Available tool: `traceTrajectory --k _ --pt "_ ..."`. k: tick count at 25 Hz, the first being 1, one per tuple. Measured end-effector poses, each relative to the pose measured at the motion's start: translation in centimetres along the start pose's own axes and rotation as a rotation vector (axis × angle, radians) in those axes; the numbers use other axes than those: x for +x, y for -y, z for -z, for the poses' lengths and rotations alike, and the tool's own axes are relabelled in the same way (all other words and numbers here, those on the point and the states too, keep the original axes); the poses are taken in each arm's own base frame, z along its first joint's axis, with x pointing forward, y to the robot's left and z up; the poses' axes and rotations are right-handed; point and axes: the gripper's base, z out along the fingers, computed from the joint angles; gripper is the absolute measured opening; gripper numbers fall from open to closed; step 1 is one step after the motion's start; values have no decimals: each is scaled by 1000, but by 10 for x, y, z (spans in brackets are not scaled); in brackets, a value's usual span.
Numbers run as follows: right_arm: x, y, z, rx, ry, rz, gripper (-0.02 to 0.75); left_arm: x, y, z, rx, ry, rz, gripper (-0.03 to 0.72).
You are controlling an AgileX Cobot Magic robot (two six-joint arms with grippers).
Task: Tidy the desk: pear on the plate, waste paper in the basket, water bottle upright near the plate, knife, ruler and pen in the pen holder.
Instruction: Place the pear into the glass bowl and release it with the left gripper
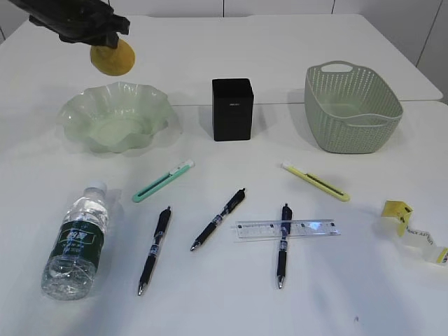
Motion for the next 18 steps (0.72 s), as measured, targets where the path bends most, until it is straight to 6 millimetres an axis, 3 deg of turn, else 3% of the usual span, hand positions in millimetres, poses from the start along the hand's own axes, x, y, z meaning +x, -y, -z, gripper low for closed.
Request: traceTrajectory --k 9,18 --pt "0 0 0 0 0 0 387 43 -11 -63 -16 -98 15 232" --pt "0 0 0 0 0 0 386 60 -13 -72 -24 -212 17 232"
